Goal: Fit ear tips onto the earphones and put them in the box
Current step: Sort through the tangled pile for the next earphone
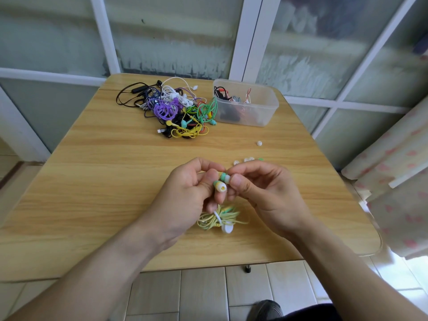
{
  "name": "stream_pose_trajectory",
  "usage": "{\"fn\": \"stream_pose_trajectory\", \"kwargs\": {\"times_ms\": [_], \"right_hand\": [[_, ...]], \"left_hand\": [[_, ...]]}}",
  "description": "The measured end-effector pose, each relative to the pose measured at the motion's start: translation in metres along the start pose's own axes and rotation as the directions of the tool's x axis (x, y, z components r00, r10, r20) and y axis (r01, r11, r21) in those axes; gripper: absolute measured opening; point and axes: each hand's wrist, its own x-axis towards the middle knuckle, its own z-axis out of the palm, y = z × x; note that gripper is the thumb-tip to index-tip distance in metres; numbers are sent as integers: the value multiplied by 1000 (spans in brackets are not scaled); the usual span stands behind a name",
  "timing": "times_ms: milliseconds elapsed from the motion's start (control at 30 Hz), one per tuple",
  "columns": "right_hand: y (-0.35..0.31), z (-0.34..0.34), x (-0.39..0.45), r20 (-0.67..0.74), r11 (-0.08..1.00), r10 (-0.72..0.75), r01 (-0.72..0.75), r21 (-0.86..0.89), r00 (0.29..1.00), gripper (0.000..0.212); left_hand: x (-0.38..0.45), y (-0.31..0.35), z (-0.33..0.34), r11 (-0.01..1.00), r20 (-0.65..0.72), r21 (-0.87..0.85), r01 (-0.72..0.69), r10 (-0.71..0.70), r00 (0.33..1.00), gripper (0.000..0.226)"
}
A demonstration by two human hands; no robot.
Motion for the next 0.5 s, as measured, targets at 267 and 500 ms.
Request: {"fn": "stream_pose_trajectory", "kwargs": {"times_ms": [267,500], "right_hand": [[10,-1,0,20,996,37,-38,86,999,31],[9,15,-2,103,925,136,-163,344,985,12]], "left_hand": [[0,1,3,997,-5,-49,63,-63,998,17],[-2,1,3,995,-41,-80,52,-55,998,29]]}}
